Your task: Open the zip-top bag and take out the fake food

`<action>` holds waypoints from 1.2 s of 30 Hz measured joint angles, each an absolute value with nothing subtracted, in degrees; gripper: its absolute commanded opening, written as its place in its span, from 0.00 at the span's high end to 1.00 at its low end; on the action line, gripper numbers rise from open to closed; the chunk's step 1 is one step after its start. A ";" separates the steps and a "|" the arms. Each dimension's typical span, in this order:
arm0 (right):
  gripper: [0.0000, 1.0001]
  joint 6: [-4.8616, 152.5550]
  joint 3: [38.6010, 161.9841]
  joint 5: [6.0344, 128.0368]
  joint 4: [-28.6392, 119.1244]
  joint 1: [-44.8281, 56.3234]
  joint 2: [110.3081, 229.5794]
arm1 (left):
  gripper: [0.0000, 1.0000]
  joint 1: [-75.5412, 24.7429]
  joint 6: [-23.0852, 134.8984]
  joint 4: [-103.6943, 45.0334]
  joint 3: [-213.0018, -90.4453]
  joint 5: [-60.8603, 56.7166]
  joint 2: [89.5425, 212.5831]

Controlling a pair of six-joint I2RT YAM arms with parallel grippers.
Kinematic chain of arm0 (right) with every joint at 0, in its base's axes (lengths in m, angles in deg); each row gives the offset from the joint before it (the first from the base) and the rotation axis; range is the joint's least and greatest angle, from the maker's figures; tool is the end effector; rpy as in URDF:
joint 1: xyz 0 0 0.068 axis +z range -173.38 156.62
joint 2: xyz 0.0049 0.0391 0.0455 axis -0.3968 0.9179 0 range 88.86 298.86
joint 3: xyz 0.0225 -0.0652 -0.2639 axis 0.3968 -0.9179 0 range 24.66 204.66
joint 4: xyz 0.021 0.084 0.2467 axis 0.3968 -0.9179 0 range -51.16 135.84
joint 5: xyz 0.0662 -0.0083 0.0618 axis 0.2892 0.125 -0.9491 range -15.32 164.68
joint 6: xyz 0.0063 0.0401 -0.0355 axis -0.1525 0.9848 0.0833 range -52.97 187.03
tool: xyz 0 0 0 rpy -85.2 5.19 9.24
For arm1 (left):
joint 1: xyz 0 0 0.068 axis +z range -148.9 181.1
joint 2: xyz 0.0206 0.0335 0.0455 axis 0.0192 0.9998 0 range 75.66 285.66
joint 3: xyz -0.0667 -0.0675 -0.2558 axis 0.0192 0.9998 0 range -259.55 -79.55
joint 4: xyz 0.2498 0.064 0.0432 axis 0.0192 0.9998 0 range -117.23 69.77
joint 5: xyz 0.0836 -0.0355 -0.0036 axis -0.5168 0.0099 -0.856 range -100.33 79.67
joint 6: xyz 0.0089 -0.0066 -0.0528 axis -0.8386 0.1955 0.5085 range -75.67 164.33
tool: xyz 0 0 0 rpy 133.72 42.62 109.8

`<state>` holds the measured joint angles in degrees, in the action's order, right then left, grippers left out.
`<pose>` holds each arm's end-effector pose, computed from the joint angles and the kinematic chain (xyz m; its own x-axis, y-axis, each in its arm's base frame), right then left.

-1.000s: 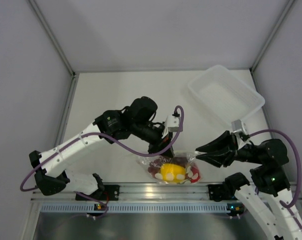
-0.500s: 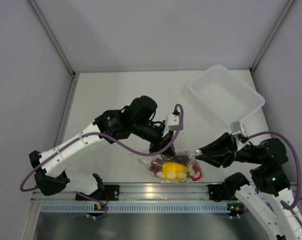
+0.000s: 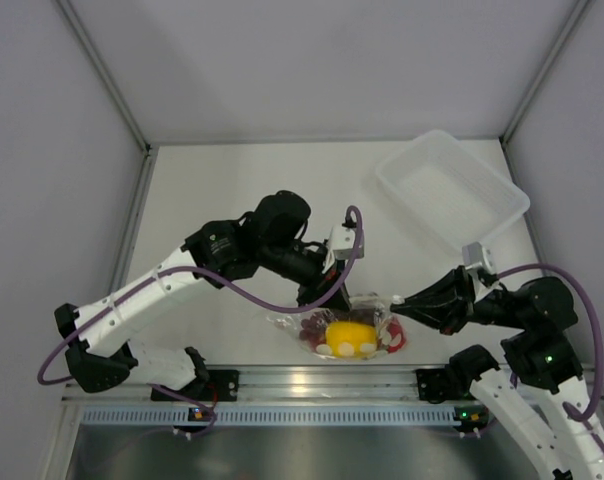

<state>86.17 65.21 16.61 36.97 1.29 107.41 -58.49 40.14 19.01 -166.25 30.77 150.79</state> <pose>0.0463 0.0545 0.3660 -0.1234 0.1342 -0.9832 -0.9858 0.0972 0.1370 0.1130 -0.2387 0.4192 -0.2198 0.4832 -0.8475 0.9421 -0.1205 -0.3130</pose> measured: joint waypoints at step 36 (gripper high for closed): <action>1.00 70.21 81.02 40.85 12.06 17.11 129.05 | 0.25 -58.49 45.04 -19.92 -138.45 15.99 137.30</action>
